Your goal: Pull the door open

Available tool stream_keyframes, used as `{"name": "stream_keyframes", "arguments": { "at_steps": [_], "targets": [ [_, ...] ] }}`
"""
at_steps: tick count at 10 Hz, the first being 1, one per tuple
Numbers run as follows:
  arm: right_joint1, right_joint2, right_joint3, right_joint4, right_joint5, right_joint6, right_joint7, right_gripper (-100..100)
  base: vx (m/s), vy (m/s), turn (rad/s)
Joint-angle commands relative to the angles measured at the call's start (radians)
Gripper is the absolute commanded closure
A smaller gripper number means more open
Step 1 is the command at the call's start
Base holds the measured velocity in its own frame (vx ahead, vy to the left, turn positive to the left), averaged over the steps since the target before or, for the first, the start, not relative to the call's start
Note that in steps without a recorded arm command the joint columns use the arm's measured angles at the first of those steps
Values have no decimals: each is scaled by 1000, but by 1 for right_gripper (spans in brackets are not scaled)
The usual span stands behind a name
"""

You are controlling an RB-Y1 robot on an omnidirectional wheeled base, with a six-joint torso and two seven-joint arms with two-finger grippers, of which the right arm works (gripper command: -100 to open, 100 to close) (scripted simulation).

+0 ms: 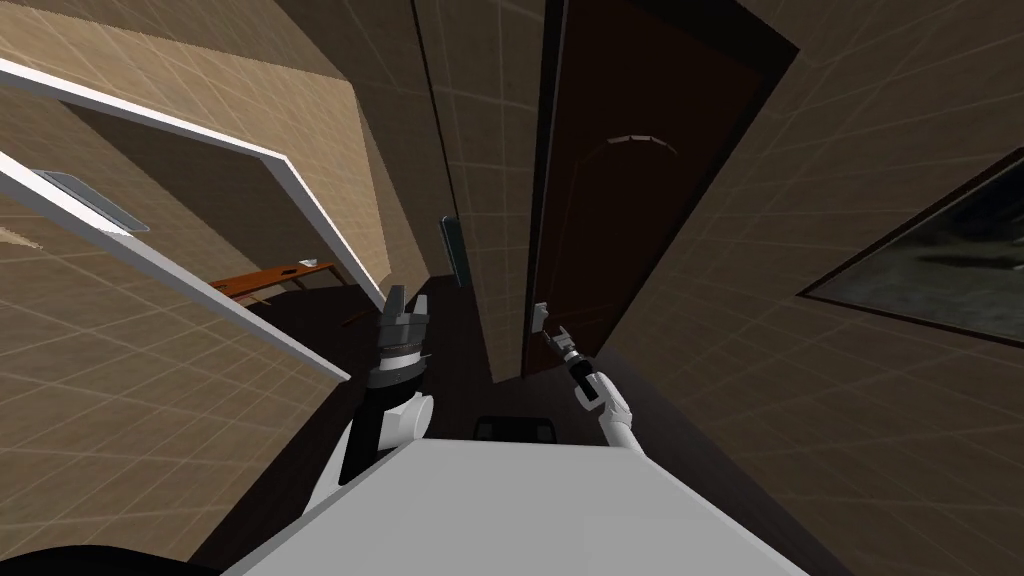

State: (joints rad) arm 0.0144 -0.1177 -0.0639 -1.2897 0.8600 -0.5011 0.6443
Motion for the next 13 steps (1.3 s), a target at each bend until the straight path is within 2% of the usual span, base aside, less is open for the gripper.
{"name": "stream_keyframes", "arguments": {
  "at_steps": [1, 10, 11, 13],
  "targets": [
    [0, -2, -32, 4, -9, 6, 9, -100, 8, 15, 202],
    [-48, -1, -225, 83, -68, 30, 77, -100, 26, 2, 207],
    [-56, -1, -260, 97, -78, 34, 90, -100, 44, -14, 382],
    [-66, 0, -300, 114, -91, 39, 104, -100, 49, -24, 271]
  ]
}}
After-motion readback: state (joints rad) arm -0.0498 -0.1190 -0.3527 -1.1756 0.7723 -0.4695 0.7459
